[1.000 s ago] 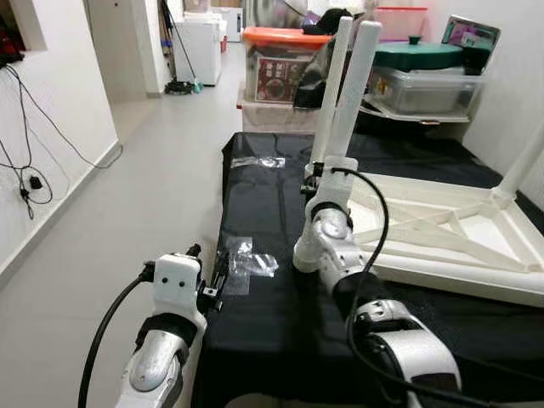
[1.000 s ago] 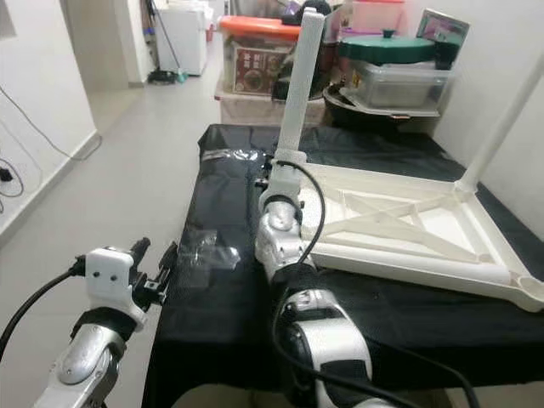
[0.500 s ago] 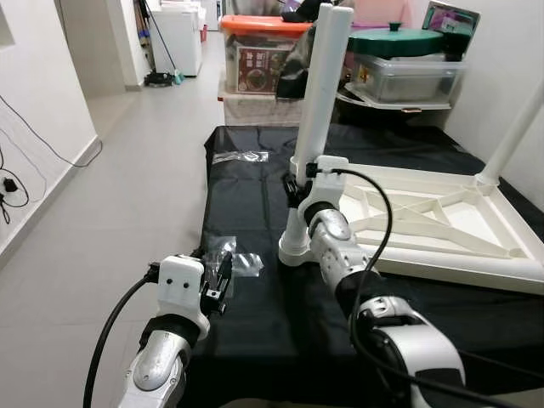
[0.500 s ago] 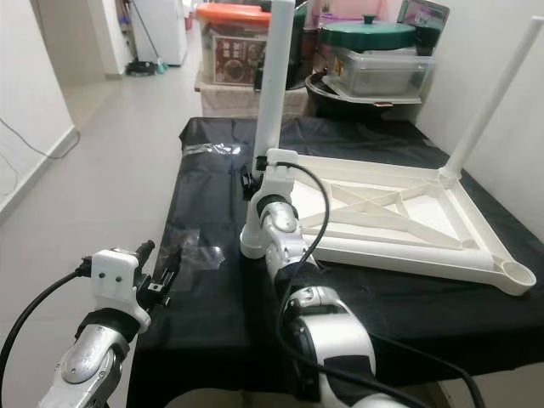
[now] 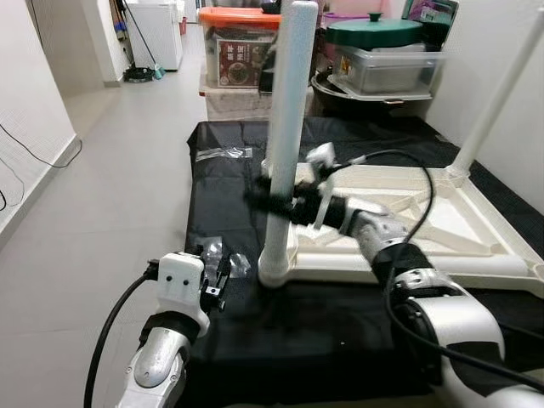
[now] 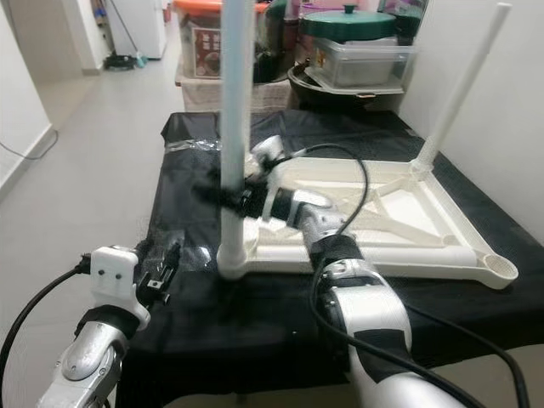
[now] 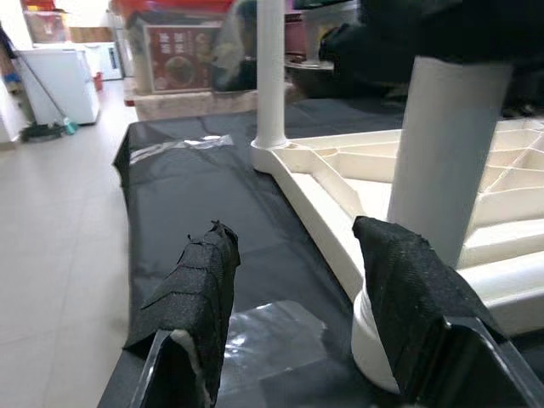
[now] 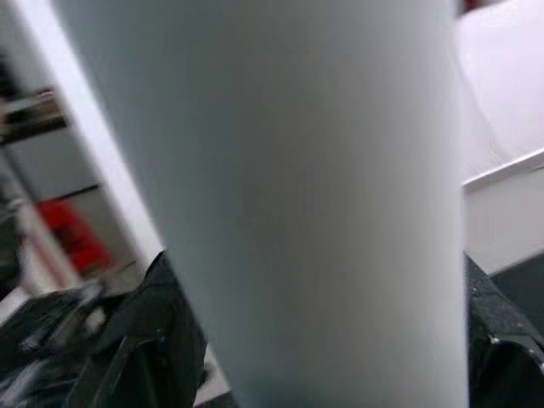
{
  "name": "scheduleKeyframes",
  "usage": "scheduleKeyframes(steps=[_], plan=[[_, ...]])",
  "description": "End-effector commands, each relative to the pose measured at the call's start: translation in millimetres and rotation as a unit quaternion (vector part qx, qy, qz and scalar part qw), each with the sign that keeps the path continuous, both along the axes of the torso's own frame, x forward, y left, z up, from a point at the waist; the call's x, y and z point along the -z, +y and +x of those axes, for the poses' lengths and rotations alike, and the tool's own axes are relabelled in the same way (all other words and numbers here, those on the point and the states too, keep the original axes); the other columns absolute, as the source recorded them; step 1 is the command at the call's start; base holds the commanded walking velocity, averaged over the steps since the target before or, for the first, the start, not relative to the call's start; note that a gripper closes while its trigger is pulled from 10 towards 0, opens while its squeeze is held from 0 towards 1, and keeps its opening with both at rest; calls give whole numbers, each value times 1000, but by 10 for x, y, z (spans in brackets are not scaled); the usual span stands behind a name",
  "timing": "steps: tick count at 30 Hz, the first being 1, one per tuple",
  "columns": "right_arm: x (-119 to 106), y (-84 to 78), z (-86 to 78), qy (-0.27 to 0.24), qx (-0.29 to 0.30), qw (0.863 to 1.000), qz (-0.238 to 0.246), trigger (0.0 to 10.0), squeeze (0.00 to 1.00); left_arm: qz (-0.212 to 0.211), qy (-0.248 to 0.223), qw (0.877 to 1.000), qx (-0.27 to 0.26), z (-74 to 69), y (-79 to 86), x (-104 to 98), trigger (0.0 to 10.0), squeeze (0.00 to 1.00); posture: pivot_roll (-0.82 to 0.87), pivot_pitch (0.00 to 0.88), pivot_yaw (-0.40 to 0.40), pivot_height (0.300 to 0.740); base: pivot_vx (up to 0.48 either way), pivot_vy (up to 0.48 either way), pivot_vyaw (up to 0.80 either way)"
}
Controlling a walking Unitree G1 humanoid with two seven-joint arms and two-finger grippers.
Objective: Building children table
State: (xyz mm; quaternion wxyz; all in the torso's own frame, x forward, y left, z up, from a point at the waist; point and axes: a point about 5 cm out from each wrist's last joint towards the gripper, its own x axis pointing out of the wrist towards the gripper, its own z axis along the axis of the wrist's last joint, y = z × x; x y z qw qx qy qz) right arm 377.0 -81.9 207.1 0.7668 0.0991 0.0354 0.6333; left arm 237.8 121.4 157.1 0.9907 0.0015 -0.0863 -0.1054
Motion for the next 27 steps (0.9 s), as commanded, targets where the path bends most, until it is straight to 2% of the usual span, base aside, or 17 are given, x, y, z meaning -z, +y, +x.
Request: scheduleKeyframes(steps=[1,3,4,10,11,14,16,18,19,20,21,22,23,24,25,26,27], plan=[[-21,87,-29,5,-37,999,-3,10000,0,1,3,1000,-4,-7,12,20,10000,0,47,0,-58,740,0,0,0],[-11,91,-52,6,-64,998,-14,10000,0,1,4,1000,-5,-9,13,24,10000,0,46,0,-56,740,0,0,0],[-7,93,-61,8,-72,997,-16,0,0,1,4,1000,-5,-10,10,27,10000,0,44,0,-55,740,0,0,0],[5,89,-59,0,-66,998,-12,0,0,-1,5,1000,-2,-6,-12,40,10000,0,44,0,-55,740,0,0,0],[13,91,-29,-11,-31,999,-12,0,0,-1,6,1000,-1,-8,-15,44,10000,0,42,0,-51,740,0,0,0],[16,91,-8,-19,-6,1000,-11,0,0,-1,6,1000,-1,-9,-17,46,10000,0,42,0,-51,740,0,0,0],[7,78,124,-22,136,990,-11,0,0,-1,5,1000,-1,-7,-20,45,10000,0,47,0,-54,740,0,0,0],[33,-6,228,-27,267,963,-31,0,0,-1,6,1000,-2,-3,-8,46,10000,0,42,0,-54,740,0,0,0],[33,-6,228,-27,267,963,-31,0,0,-1,6,1000,-2,-3,-8,46,10000,0,42,0,-54,740,0,0,0],[41,-28,244,-29,290,956,-36,0,0,-1,6,1000,-2,-2,-5,46,10000,0,42,0,-54,740,0,0,0],[114,-206,315,-3,410,910,-53,0,0,-1,7,1000,-2,-3,2,54,10000,0,28,0,-40,740,0,0,0],[169,-343,345,17,491,869,-66,0,0,-1,8,1000,-2,-3,5,60,10000,0,28,0,-40,740,0,0,0],[169,-343,345,17,491,869,-66,0,0,-1,8,1000,-2,-3,5,60,10000,0,28,0,-40,740,0,0,0],[244,-520,350,36,579,811,-75,0,0,-1,8,1000,-1,-2,4,64,10000,0,26,0,-36,740,0,0,0],[244,-520,350,36,579,811,-75,0,0,-1,8,1000,-1,-2,4,64,10000,0,26,0,-36,740,0,0,0],[313,-653,329,53,648,756,-77,0,0,-1,9,1000,0,2,4,65,10000,0,33,0,-36,740,0,0,0],[350,-713,310,60,678,729,-76,0,0,-1,9,1000,0,5,3,64,10000,0,33,0,-36,740,0,0,0]])
